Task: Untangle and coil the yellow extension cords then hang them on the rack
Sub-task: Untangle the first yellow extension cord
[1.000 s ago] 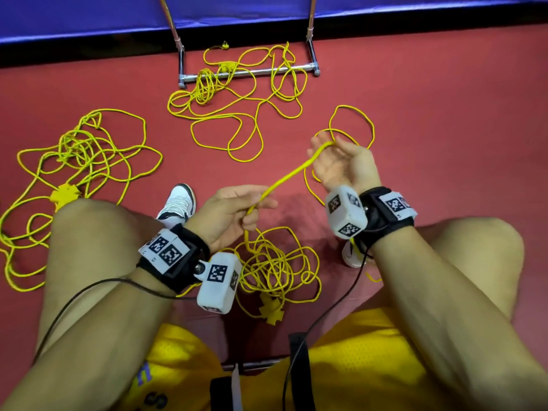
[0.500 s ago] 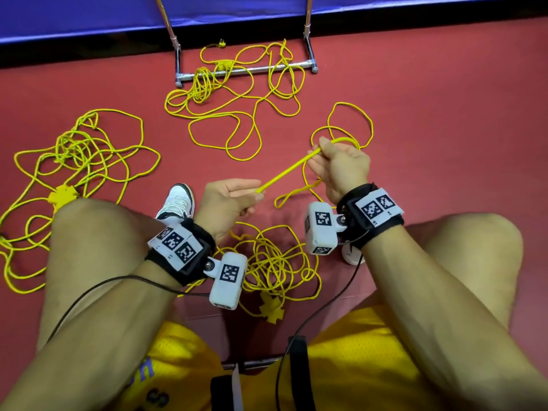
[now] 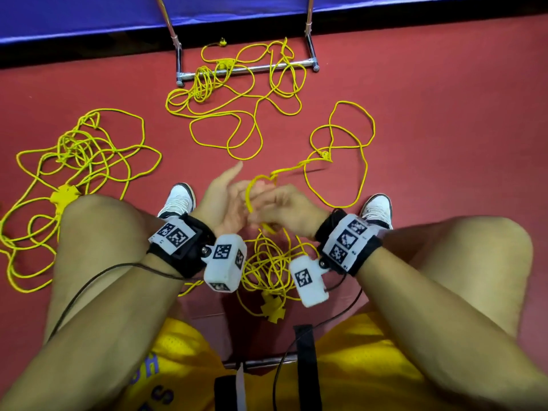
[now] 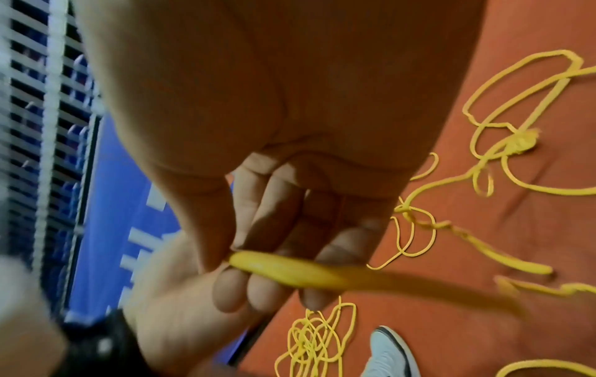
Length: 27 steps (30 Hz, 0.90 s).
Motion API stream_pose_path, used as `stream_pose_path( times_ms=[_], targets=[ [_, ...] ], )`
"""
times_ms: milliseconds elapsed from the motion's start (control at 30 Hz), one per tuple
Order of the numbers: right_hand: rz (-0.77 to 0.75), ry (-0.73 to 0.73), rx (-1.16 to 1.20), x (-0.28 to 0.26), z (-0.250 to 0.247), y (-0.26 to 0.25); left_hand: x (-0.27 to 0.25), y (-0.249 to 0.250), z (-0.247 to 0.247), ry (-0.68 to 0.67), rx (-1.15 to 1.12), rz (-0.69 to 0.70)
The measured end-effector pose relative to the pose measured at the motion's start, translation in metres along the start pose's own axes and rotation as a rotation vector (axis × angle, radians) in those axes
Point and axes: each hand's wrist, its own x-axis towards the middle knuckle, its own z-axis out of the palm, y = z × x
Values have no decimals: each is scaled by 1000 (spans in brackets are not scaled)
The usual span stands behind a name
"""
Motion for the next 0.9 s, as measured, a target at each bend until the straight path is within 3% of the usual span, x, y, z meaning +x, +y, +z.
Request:
stream_pose_path(
  times_ms=[167,233,300,400,500,600,733,800,900],
  targets=[
    [54,-187,-222,-5,0,9,4,3,-1,139,-49,65],
    [154,-106,-240,-4,-2,12,3,2,-2,142,48,122],
    [265,64,-116,-2,-4,11,0,2,-2,84,115,161],
    [363,290,248,4,-13,5,-9,-4,1,-63,222,161],
    [349,281,523,9,-21,2,-14,-15,2,-159,395,115],
    [275,337,571,14,-23,3,-15,-20,1,-184,511,67],
    [94,364,173,23,-23,15,-6,-20,1,-7,445,18],
    [5,239,-26,22,-18,20,-1,-16,1,97,348,19],
    [-34,-9,-243,14,-2,22,5,-11,2,82,197,43]
  ],
)
